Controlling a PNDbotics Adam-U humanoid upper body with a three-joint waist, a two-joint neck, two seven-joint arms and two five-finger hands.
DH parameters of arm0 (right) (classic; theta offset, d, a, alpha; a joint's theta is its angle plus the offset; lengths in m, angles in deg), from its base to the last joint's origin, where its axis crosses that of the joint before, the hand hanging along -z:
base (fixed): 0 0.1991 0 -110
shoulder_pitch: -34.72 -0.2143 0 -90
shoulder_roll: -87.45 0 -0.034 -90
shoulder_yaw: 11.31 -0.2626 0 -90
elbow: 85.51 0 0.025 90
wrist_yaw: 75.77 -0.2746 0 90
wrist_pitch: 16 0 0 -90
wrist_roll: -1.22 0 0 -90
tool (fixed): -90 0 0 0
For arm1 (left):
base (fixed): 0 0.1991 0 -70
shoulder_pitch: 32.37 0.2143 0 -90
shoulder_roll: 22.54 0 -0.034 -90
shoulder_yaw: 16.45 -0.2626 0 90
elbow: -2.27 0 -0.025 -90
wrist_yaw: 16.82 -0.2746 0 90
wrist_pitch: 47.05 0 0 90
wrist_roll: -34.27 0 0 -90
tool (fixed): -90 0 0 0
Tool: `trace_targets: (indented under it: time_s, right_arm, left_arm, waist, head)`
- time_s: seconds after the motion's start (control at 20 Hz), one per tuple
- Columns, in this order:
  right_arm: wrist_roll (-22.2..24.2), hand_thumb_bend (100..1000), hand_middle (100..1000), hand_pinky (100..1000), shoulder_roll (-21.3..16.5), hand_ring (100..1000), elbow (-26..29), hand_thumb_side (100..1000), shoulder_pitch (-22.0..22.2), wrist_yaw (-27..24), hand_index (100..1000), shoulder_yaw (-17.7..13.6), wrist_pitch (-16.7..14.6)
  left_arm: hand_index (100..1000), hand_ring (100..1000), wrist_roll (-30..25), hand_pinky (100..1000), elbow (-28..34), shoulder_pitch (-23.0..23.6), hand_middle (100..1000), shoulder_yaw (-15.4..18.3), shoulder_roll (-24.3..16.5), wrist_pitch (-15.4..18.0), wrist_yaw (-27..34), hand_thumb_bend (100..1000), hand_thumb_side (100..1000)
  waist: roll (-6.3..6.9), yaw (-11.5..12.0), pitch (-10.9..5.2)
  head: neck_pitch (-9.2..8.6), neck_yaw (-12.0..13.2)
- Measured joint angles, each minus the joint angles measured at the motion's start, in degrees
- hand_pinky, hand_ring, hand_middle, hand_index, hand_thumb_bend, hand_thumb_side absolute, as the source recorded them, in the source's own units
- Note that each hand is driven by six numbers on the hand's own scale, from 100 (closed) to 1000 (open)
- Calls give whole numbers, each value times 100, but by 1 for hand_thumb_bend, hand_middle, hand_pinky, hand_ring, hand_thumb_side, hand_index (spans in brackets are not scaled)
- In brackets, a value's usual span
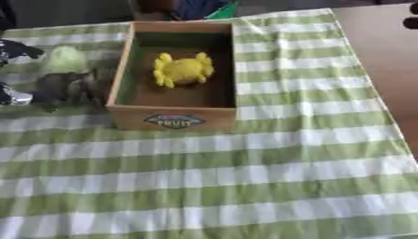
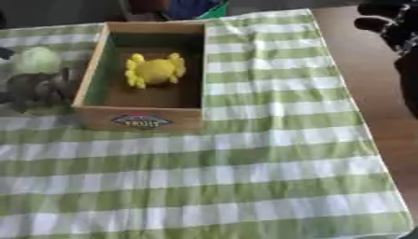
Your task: Pick up objects on the table and place them in the box.
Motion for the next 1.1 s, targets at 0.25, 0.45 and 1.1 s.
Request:
trace_targets:
  time_s: [0.25, 0.45, 1.1]
  right_arm:
    - [22, 100, 695, 768, 0, 765, 0, 1000, 3, 24, 829, 0, 18]
    - [40, 100, 694, 769, 0, 765, 0, 1000, 27, 33, 828, 0, 34]
    - [63, 100, 691, 772, 0, 767, 0, 1000, 28, 90, 829, -3, 83]
  left_arm:
    - [1000, 926, 68, 726, -12, -75, 911, -2, -2, 68, -79, 540, 692]
    - [994, 924, 114, 727, -56, -201, 904, -23, -44, 116, -137, 553, 690]
    - [945, 889, 158, 704, -335, -432, 791, -144, 23, 266, -415, 531, 692]
  waist:
    - [13, -8, 30]
    - [59, -26, 60]
    - [148, -137, 172]
  head:
    - [-6, 2]
    - [-35, 25]
    - [-154, 153]
